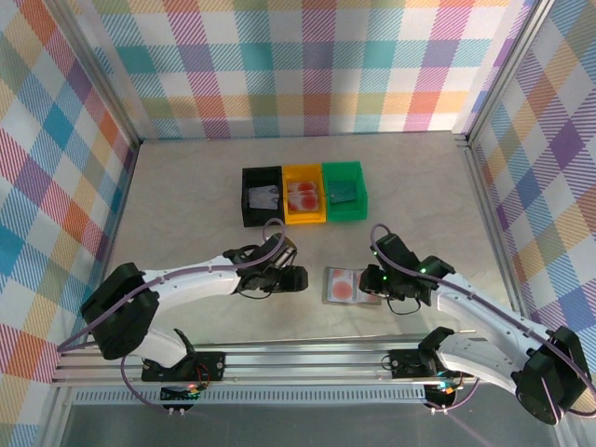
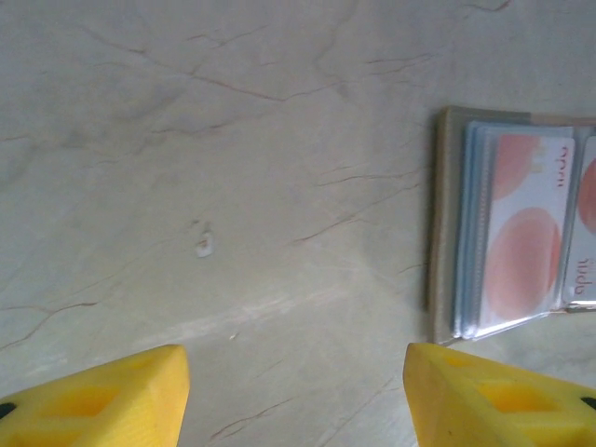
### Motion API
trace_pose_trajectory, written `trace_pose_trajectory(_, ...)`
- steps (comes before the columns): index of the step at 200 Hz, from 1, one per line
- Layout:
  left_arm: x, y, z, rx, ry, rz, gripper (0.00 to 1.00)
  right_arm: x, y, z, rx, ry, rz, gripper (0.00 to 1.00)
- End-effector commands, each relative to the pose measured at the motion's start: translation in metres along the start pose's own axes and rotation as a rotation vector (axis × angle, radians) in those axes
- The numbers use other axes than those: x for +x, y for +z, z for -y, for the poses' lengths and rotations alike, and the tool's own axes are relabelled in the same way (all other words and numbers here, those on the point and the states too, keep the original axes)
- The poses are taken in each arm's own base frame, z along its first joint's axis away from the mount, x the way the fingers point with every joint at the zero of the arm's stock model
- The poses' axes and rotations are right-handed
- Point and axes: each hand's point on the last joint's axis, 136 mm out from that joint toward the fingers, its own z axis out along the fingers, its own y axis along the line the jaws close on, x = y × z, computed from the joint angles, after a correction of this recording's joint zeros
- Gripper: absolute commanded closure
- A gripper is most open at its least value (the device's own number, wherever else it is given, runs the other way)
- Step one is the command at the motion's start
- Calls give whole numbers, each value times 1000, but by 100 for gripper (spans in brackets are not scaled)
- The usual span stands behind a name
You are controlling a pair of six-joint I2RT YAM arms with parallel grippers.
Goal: Take the credit cards out of the card holder
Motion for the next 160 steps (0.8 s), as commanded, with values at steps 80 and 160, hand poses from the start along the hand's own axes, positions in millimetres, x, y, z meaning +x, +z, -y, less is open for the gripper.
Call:
trace_pose_trajectory(80, 6, 23, 47, -28, 32, -71, 37, 1, 43, -14, -43, 90, -72, 75)
trace_pose_trajectory(160, 24, 48, 46, -100, 34, -120, 37, 0, 55, -8, -47, 135, -57, 77)
